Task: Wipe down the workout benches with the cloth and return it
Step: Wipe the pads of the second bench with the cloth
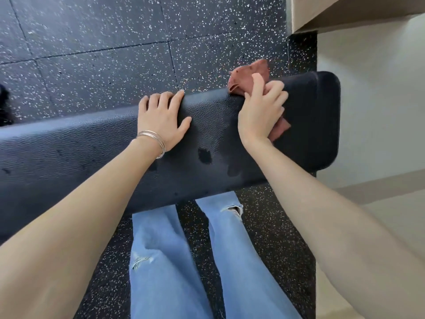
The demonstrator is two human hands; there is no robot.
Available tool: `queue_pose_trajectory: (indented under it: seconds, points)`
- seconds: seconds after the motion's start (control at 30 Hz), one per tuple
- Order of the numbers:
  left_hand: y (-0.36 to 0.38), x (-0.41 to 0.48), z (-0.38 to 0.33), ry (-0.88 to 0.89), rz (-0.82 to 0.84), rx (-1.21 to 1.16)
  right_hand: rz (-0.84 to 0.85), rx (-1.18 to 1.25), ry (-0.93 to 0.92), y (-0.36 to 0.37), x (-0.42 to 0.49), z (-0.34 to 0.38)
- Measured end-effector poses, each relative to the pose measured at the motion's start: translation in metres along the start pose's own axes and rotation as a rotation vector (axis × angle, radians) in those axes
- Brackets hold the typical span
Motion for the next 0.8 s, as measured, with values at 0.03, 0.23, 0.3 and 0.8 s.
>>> queue_pose_trajectory:
  seconds: [0.03, 0.23, 0.3, 0.8]
  points:
    - [0.000, 0.000, 0.003, 0.013, 0.002, -0.001, 0.011, 0.009, -0.070, 0.004, -0.015, 0.017]
    - [-0.003, -0.014, 0.034, 0.049, -0.005, 0.001, 0.168, -0.069, -0.380, 0.006, -0.044, 0.014]
    - [-0.003, -0.020, 0.044, 0.072, -0.009, 0.012, 0.170, -0.112, -0.262, 0.002, -0.039, -0.022]
    - [0.004, -0.042, 0.098, 0.216, -0.038, 0.035, 0.100, 0.013, 0.007, 0.043, -0.186, 0.075]
Point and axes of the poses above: each hand's wrist, its own x-axis towards the middle knuckle, its own y-axis out of the palm, z = x × y, the point moved 8 cm from there along x, towards the middle knuckle, and after that the axes turned 3 degrees about z, right-handed, at the moved point
